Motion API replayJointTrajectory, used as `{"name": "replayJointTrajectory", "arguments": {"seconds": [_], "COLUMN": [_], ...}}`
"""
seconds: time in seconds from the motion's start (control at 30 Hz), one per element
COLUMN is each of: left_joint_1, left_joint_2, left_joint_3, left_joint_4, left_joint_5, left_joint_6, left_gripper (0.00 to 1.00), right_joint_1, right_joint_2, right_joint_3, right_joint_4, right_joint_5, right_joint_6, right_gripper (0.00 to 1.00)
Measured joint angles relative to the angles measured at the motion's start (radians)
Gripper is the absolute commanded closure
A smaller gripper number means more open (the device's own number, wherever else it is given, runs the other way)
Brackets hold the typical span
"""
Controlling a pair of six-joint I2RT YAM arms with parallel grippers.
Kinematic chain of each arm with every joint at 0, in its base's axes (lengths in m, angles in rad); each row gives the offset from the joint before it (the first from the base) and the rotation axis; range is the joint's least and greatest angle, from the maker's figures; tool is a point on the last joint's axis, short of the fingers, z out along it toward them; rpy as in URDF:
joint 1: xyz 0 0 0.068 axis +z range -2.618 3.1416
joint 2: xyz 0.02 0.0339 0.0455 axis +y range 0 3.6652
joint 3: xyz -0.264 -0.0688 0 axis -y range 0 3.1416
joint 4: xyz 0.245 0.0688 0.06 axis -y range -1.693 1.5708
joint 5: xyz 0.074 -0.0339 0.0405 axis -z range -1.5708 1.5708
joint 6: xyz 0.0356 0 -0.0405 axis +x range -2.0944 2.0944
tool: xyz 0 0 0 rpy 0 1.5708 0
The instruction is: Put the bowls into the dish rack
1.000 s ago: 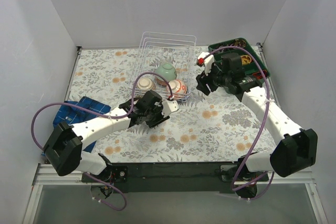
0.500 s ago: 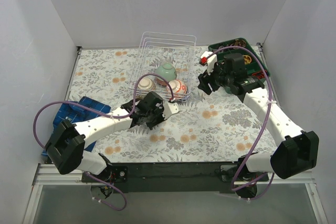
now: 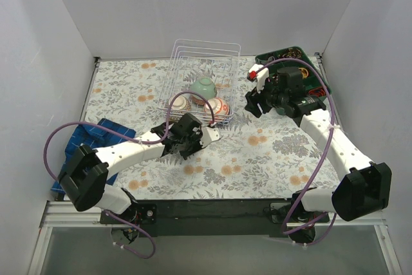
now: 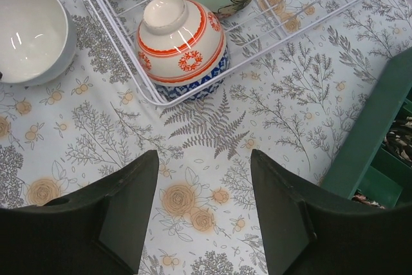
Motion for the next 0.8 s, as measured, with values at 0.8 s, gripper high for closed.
{"name": "replayJointTrajectory", "arguments": {"seconds": [0.8], "left_joint_1": [0.204], "left_joint_2": [-0.115], "left_joint_3": [0.388], "left_joint_4": [-0.148], "left_joint_5": [0.456], "left_joint_6": [-0.161], "left_gripper": [1.00], "right_joint_1": [-0.002], "right_joint_2": [0.198], "right_joint_3": [0.272], "right_joint_4": [-0.140], "right_joint_5": [-0.129], "right_joint_6": [0.166], "right_gripper": [0.37]}}
